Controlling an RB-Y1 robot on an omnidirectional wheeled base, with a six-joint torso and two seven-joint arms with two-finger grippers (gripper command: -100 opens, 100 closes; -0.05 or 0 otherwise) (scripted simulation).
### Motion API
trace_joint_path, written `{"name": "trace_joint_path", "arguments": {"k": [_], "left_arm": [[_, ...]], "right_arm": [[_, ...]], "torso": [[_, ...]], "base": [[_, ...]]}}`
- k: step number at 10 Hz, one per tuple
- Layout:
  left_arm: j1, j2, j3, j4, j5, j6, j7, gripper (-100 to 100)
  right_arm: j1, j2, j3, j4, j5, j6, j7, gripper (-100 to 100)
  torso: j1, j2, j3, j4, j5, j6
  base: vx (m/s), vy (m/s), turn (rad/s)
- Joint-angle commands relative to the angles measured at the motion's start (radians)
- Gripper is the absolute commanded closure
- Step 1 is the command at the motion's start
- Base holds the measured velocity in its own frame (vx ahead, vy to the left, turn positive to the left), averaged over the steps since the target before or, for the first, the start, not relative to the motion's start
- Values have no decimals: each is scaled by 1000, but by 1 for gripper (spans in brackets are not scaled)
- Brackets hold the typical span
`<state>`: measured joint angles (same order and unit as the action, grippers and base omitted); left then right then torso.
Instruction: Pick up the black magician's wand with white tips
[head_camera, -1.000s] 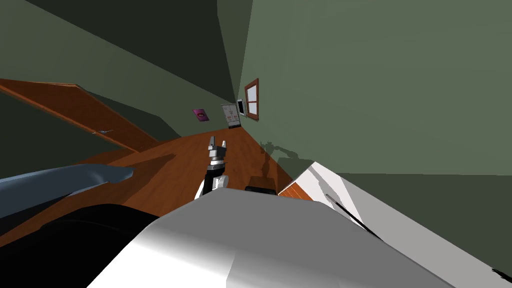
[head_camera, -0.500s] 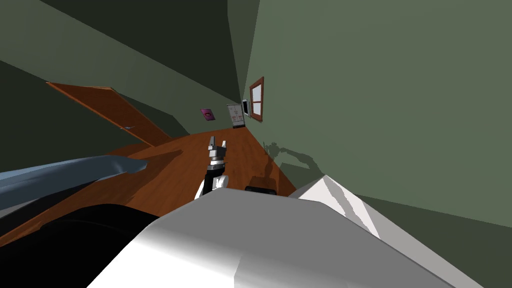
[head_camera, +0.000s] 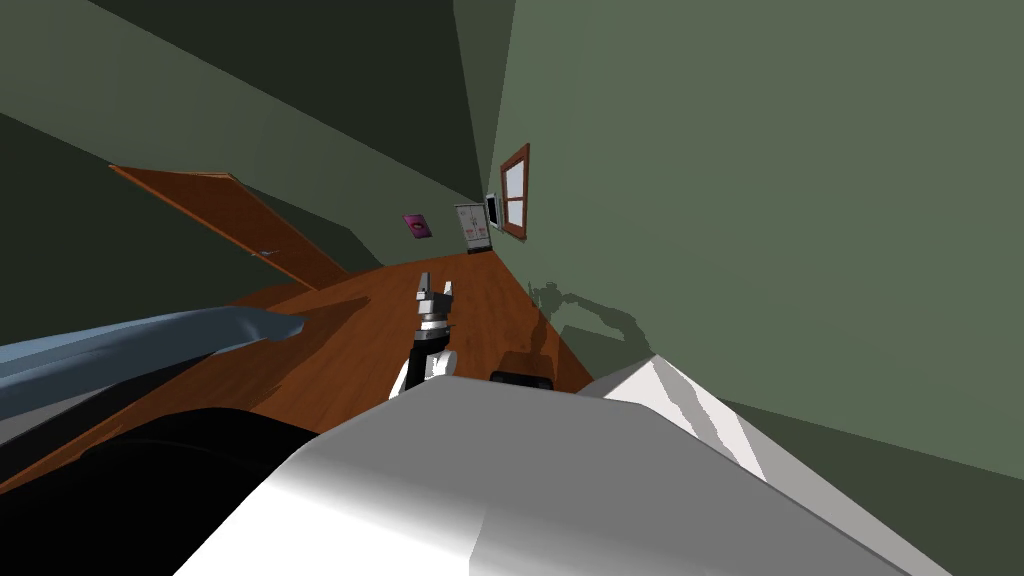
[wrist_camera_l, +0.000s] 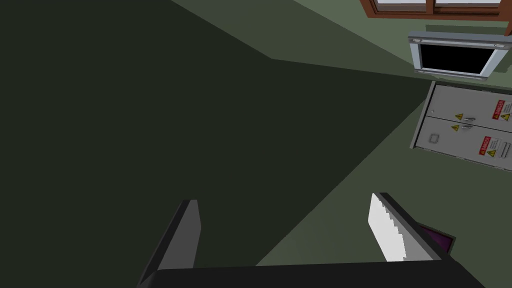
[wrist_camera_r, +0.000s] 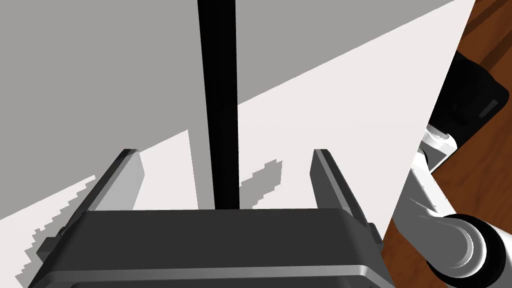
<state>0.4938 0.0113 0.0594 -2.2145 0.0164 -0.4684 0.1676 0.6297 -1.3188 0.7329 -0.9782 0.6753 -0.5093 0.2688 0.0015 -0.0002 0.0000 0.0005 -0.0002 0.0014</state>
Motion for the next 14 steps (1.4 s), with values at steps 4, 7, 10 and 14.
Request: {"name": "trace_joint_path", "arguments": {"k": [4,7,10,14], "left_arm": [[0,0,0,0,0,0,0,0],[0,0,0,0,0,0,0,0],[0,0,0,0,0,0,0,0],[0,0,0,0,0,0,0,0]], "right_arm": [[-8,23,7,10,6,12,1,100],[-8,23,7,10,7,11,1,100],[4,-25,-3,-13,-4,-9,-5,100],[12,-52,-10,-21,-11,-24,-5,0]], "torso": [[2,-1,0,0,1,0],[3,-1,-1,0,1,0],[4,-1,-1,0,2,1],[5,-2,-1,0,1,1]], "base": [[-3,-15,13],[0,0,0],[6,22,-47],[6,28,-28]]}}
